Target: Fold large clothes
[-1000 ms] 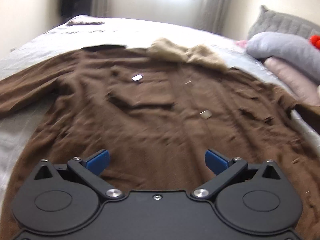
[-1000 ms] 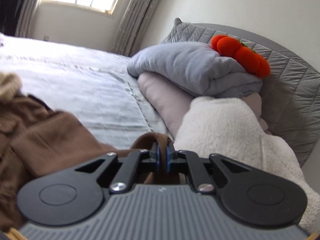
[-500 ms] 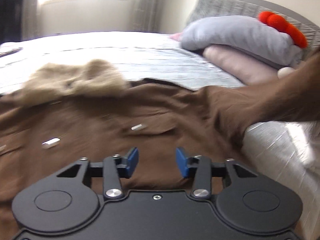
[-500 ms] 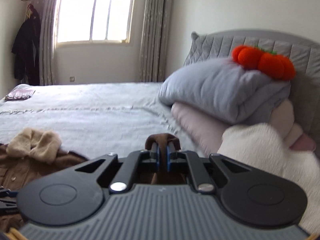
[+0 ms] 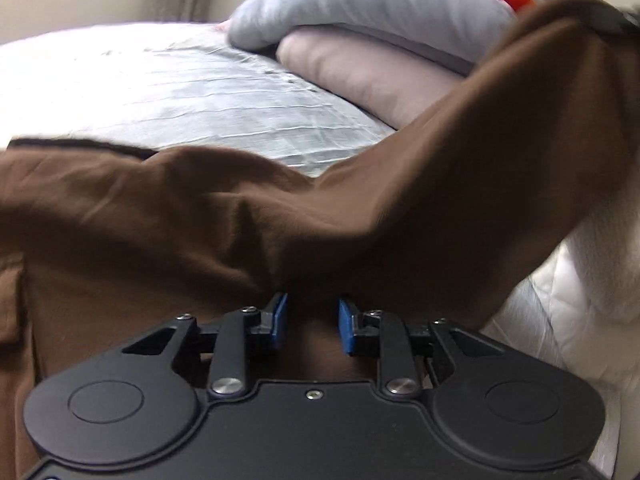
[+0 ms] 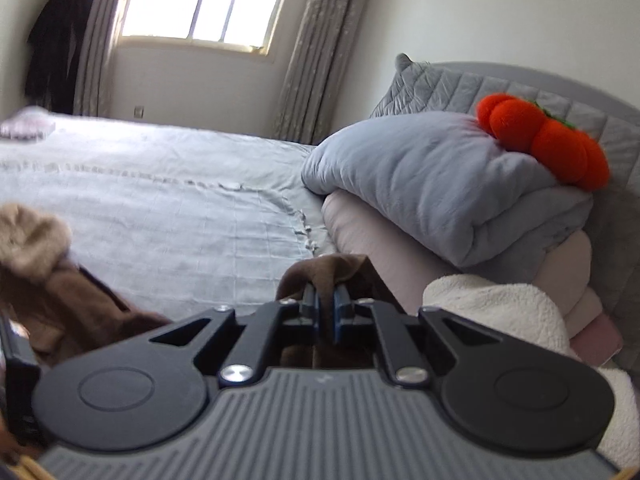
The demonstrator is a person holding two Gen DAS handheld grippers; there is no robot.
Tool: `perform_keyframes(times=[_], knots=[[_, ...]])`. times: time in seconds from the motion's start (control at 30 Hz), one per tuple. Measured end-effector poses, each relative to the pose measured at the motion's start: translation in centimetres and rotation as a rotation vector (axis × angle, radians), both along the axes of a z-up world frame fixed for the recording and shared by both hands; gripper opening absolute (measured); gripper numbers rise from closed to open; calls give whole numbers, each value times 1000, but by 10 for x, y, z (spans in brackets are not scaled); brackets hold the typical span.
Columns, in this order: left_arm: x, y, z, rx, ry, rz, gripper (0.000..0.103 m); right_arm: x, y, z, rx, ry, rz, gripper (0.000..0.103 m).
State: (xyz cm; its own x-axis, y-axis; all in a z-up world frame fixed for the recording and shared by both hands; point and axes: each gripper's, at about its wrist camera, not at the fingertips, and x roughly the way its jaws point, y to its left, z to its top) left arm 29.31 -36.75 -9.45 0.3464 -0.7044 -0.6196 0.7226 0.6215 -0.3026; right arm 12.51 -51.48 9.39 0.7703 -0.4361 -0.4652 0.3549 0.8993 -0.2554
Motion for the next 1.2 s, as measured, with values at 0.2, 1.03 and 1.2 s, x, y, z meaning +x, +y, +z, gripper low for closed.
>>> perform_keyframes(times=[0.2,1.03,1.2], knots=[[-16,65,46,-89,22,-4,62,13,55,35,-33,-36,141,6],[-45,457,62,-63,0,527,95,114,401,52,83,226,861,76],[-14,430,55,-92,19,520,92,121,325,25,129,263,688,81]])
